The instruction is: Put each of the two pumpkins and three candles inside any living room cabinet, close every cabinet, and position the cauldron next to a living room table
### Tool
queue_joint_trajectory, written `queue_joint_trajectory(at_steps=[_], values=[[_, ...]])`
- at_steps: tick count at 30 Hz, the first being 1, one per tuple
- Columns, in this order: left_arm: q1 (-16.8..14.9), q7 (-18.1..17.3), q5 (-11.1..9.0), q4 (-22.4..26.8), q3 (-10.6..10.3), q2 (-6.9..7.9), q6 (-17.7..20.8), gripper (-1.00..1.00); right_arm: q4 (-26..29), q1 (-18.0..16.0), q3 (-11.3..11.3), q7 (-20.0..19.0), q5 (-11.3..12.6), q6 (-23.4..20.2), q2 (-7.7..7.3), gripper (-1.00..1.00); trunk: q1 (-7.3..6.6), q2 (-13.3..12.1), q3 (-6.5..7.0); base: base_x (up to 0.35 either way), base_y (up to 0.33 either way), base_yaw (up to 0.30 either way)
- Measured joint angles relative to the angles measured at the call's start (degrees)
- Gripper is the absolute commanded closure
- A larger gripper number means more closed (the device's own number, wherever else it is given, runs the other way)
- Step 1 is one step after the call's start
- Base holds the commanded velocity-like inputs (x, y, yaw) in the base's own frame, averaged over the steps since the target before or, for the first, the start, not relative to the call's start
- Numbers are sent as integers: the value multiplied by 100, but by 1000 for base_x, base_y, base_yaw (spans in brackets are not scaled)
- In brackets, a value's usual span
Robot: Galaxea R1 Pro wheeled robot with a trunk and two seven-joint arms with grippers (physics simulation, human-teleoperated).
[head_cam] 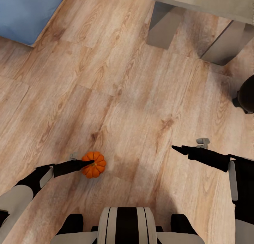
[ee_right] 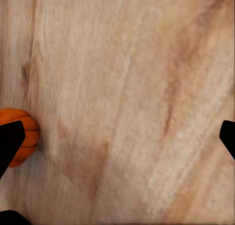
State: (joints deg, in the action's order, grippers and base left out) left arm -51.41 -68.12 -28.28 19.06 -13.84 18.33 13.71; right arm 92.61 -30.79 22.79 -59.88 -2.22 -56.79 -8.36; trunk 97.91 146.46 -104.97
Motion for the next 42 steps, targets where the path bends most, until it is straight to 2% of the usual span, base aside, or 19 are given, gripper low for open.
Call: queue_joint_trajectory(at_steps=[5, 15, 19, 22, 26, 36, 40, 42], values=[[4, 24, 24, -2, -34, -110, -32, 100, 0, 1, 5, -3, -1, -17, 0, -100, 0, 0, 0, 0, 0, -34], [12, 27, 48, 25, -50, -133, -63, 100, 0, 6, 0, -4, 0, -27, 0, -100, 1, 0, 0, 0, 0, -3], [24, -52, 49, 88, -53, -128, -83, 100, 0, 6, -1, -4, 0, -23, 0, -100, 1, 0, 0, 0, 0, 0], [54, -291, 38, 287, -27, -101, -160, 100, 0, 4, -5, -2, 0, -12, 0, -100, 1, 0, 0, 0, 0, 0], [77, -392, 49, 438, -51, -113, -185, 100, 0, 5, -3, 2, 0, -5, 0, -100, 1, 0, 0, 0, 0, 0], [81, -419, 14, 485, 1, -118, -127, 100, -3, 4, 6, 20, -1, 10, 0, -100, -25, -13, 221, 0, 0, 0], [79, -356, -103, 474, 82, -130, 198, 100, -6, 6, 13, 42, -18, 26, -17, -100, -36, -19, 309, 0, 0, 0], [73, -283, -201, 481, 170, -133, 492, 100, -6, 5, 15, 42, -15, 46, -10, -100, -41, -21, 354, 0, 0, 0]])
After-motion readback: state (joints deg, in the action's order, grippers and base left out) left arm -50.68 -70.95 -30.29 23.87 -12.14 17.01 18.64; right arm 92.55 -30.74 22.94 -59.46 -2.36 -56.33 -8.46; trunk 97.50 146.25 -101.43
